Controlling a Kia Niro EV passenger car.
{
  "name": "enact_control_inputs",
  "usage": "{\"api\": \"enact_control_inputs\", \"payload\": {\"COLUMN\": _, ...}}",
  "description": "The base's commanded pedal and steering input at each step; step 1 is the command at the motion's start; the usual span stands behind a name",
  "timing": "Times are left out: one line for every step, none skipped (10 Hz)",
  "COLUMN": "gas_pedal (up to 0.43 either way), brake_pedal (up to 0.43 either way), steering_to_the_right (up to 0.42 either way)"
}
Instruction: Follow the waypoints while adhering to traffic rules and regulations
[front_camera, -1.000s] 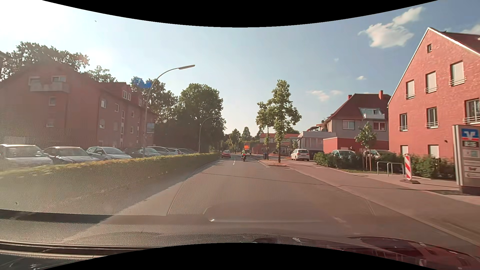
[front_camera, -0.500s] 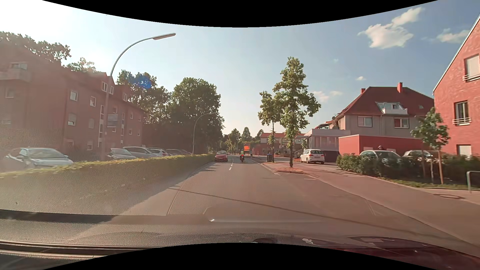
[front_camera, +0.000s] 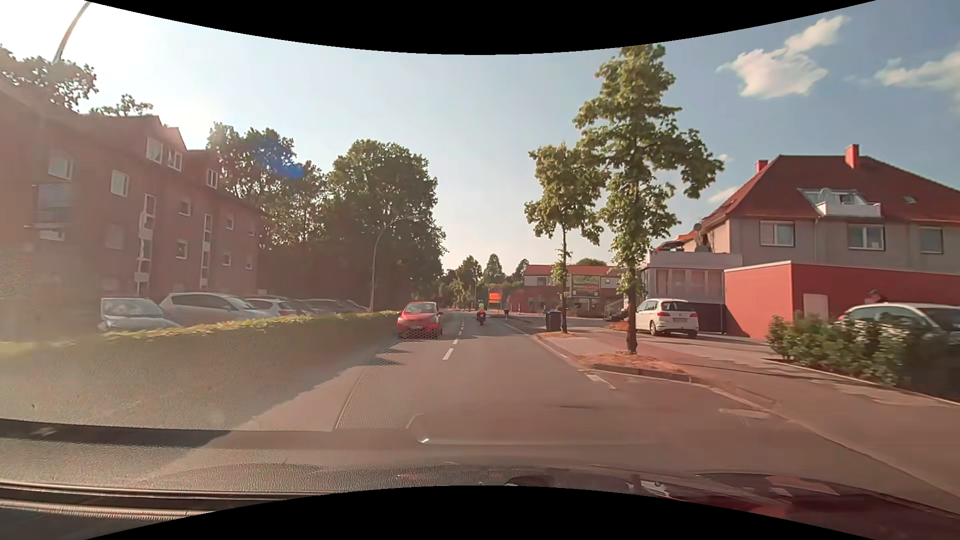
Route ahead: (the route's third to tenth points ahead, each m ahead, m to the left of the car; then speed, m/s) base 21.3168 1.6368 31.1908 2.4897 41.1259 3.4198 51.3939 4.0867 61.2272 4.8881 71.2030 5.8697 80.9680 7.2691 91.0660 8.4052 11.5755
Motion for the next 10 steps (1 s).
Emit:
{"api": "enact_control_inputs", "payload": {"gas_pedal": 0.169, "brake_pedal": 0.000, "steering_to_the_right": -0.003}}
{"api": "enact_control_inputs", "payload": {"gas_pedal": 0.169, "brake_pedal": 0.000, "steering_to_the_right": -0.004}}
{"api": "enact_control_inputs", "payload": {"gas_pedal": 0.177, "brake_pedal": 0.000, "steering_to_the_right": -0.004}}
{"api": "enact_control_inputs", "payload": {"gas_pedal": 0.177, "brake_pedal": 0.000, "steering_to_the_right": -0.004}}
{"api": "enact_control_inputs", "payload": {"gas_pedal": 0.177, "brake_pedal": 0.000, "steering_to_the_right": -0.004}}
{"api": "enact_control_inputs", "payload": {"gas_pedal": 0.177, "brake_pedal": 0.000, "steering_to_the_right": -0.004}}
{"api": "enact_control_inputs", "payload": {"gas_pedal": 0.177, "brake_pedal": 0.000, "steering_to_the_right": -0.004}}
{"api": "enact_control_inputs", "payload": {"gas_pedal": 0.177, "brake_pedal": 0.000, "steering_to_the_right": -0.005}}
{"api": "enact_control_inputs", "payload": {"gas_pedal": 0.177, "brake_pedal": 0.000, "steering_to_the_right": -0.005}}
{"api": "enact_control_inputs", "payload": {"gas_pedal": 0.177, "brake_pedal": 0.000, "steering_to_the_right": -0.006}}
